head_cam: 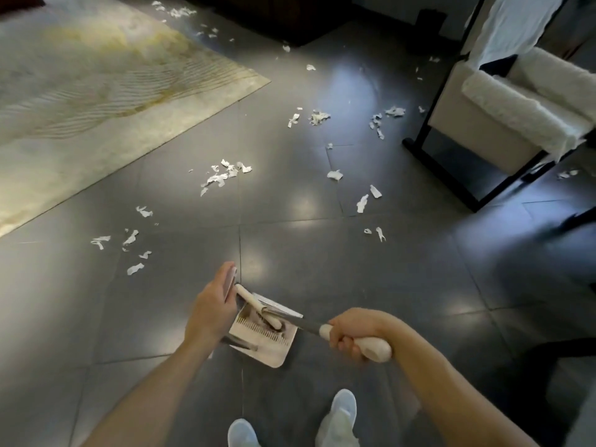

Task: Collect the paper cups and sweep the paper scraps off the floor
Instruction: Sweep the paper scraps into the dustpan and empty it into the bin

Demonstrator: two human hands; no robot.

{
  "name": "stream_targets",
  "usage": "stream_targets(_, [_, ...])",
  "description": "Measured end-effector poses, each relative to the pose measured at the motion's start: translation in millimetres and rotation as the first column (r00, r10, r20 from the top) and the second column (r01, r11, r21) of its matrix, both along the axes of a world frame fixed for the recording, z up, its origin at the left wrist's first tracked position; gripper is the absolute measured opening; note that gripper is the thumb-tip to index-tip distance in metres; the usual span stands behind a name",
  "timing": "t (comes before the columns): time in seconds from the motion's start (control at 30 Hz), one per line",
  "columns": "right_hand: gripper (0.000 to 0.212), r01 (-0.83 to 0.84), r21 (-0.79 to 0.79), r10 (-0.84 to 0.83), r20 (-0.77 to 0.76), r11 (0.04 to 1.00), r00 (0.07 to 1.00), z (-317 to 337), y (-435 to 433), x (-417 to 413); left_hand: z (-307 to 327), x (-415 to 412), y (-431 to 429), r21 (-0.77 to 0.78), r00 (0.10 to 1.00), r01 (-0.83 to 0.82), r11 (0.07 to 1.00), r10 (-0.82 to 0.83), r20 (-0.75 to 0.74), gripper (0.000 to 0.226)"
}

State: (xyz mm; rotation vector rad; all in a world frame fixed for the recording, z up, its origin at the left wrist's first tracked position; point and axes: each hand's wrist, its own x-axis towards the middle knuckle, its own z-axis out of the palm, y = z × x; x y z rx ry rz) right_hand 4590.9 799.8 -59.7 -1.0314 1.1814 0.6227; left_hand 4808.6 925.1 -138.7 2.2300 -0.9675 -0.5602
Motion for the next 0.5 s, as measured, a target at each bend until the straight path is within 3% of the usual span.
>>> stream_targets(0.1, [0.041, 0.105, 0.033, -0.105, 0.014, 0.994, 0.994, 19.1, 9.3, 12.7, 5.6, 23.2, 22.2, -0.034, 1.000, 0.010, 0.999, -0.011, -0.007, 0.034])
stream_targets(0.23, [0.036, 0.052, -0.051, -0.050, 0.051, 0.997, 0.997, 35.9, 21.7, 39.7, 16.6, 61.4, 46.4, -0.063, 1.000, 0.004, 0.998, -0.003, 0.019, 0.034])
stream_targets(0.5, [0.048, 0.181, -0.184, -0.164, 0.107, 0.966, 0.981, 34.9, -7.6, 87.4, 17.0, 104.9, 35.1, -0.131, 0.998, 0.068, 0.989, -0.070, -0.011, 0.040])
